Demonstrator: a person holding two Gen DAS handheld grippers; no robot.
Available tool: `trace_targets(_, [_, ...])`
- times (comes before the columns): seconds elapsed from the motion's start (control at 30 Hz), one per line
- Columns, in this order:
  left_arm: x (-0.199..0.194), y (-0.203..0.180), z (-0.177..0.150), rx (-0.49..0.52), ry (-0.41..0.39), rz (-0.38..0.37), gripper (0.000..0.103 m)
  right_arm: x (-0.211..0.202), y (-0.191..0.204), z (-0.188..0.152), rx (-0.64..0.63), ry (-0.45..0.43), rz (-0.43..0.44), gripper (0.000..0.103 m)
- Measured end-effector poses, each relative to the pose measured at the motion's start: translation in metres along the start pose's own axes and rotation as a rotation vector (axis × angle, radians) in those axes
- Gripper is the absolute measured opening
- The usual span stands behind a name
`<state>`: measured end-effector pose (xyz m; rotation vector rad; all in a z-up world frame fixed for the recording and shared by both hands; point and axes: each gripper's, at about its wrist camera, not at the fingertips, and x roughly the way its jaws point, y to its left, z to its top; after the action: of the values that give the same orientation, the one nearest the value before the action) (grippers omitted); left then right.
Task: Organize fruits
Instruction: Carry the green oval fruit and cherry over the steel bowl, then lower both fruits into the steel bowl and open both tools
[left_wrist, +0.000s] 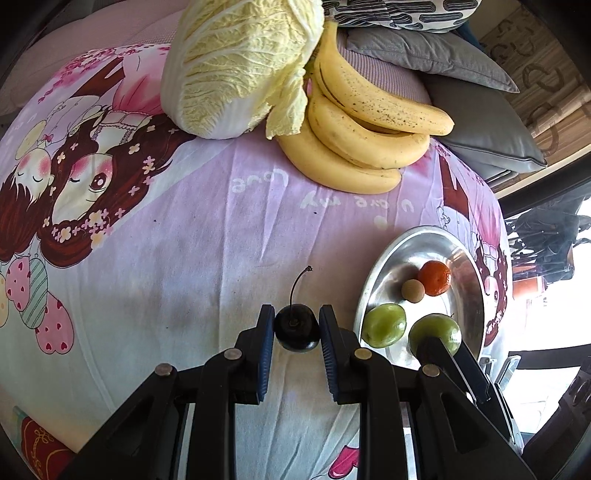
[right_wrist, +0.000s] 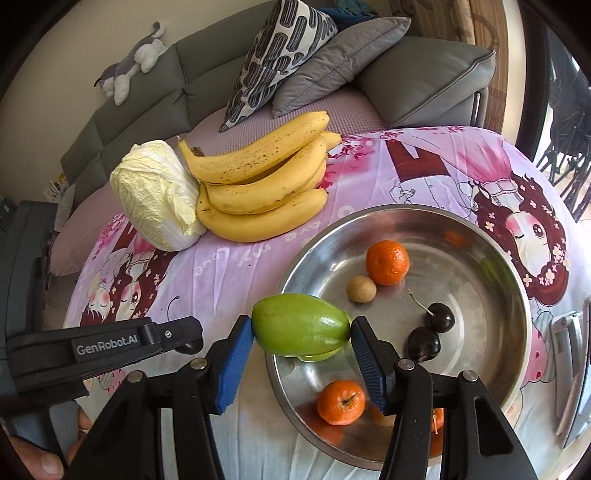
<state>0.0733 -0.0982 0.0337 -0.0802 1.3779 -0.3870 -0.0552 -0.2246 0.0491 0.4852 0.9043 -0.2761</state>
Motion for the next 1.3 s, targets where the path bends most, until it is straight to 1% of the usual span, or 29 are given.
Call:
trace_targets(0.17, [0.003, -0.024, -0.002, 0.057, 0.007, 0.002, 0.025, -0.002, -0.020, 0.002, 0.041, -0.005, -0.036, 0.058])
trace_targets(0.4, [0.010, -0.067, -0.003, 0.153, 0.020, -0.015, 0.025, -0.002, -0.050, 0.004, 0.115, 0.000, -0.066, 0.058])
trace_targets(0.6, [0.018, -0.093, -0.005, 0.206, 0.038, -0.028, 0.025, -0.003, -0.070, 0.004, 0.162, 0.003, -0.087, 0.058])
trace_targets(0.8, [0.029, -0.104, -0.002, 0.215, 0.059, -0.025, 0.025, -0.001, -0.078, 0.005, 0.183, 0.008, -0.095, 0.058])
trace_targets(1.0, [0.038, -0.110, 0.003, 0.229, 0.062, -0.006, 0.025, 0.004, -0.071, 0.005, 0.158, 0.022, -0.084, 0.058])
trace_targets(1.13, [0.043, -0.111, 0.005, 0.240, 0.058, 0.017, 0.025, 0.009, -0.069, 0.003, 0.148, 0.036, -0.093, 0.058])
trace_targets(1.3, [0.051, -0.107, 0.005, 0.239, 0.069, 0.028, 0.025, 0.012, -0.067, 0.003, 0.138, 0.048, -0.104, 0.058])
